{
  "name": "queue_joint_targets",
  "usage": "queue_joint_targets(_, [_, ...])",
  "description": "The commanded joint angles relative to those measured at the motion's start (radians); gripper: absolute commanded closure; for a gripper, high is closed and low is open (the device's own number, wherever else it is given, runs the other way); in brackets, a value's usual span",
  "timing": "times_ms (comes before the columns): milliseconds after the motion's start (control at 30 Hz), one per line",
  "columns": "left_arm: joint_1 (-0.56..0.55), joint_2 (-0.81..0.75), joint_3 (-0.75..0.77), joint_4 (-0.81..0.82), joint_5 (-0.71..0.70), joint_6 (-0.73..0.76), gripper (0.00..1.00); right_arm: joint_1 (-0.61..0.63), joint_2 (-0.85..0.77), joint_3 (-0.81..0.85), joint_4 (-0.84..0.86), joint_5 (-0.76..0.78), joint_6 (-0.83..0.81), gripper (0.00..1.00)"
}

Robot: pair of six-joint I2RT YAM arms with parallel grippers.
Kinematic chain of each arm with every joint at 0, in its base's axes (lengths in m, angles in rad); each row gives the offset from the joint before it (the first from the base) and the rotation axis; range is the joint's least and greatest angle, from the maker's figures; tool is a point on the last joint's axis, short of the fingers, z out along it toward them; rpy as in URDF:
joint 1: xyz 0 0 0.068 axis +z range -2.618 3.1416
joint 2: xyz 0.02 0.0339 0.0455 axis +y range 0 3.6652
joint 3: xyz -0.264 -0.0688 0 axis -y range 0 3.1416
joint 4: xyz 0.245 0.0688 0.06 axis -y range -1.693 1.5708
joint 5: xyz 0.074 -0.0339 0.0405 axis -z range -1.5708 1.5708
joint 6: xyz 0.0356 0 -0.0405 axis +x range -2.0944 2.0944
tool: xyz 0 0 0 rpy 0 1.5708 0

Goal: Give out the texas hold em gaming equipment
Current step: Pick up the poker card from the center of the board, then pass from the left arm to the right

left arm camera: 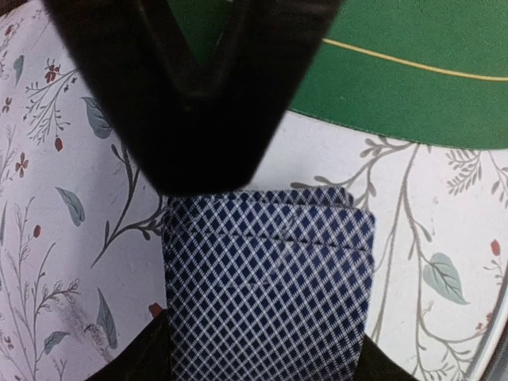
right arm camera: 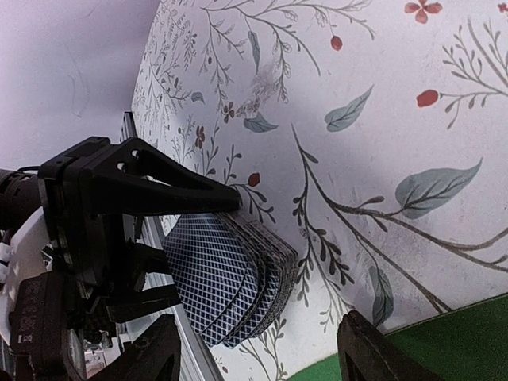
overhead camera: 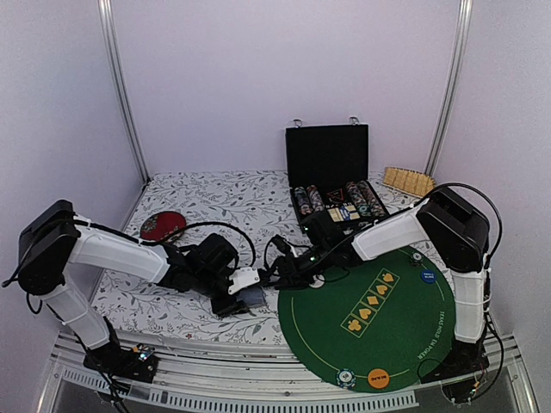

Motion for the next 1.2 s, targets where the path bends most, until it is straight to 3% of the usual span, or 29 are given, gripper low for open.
queue_joint_targets(0, [0.012,0.041,0.007,-0.044,-0.025,0.005,0.41,0.008,-0.001,-0.029,0.023,0.005,0.003,0.31])
queue_joint_targets(500, [-0.007,-0.092,-0.001,-0.040,-0.157,0.037,0.43,0.009,0.016,0.008,0.107,-0.048,0.071,0.30])
queue_joint_targets(933, [-0.013,-0.238,-0.028,-0.042,-0.149,0.070,0.43,0.009,0.096,0.085,0.267,-0.135,0.198,0.27])
queue_joint_targets(1167, [-0.014,-0.243,-0.027,-0.040,-0.164,0.076,0.43,0.010,0.138,0.117,0.302,-0.172,0.230,0.27])
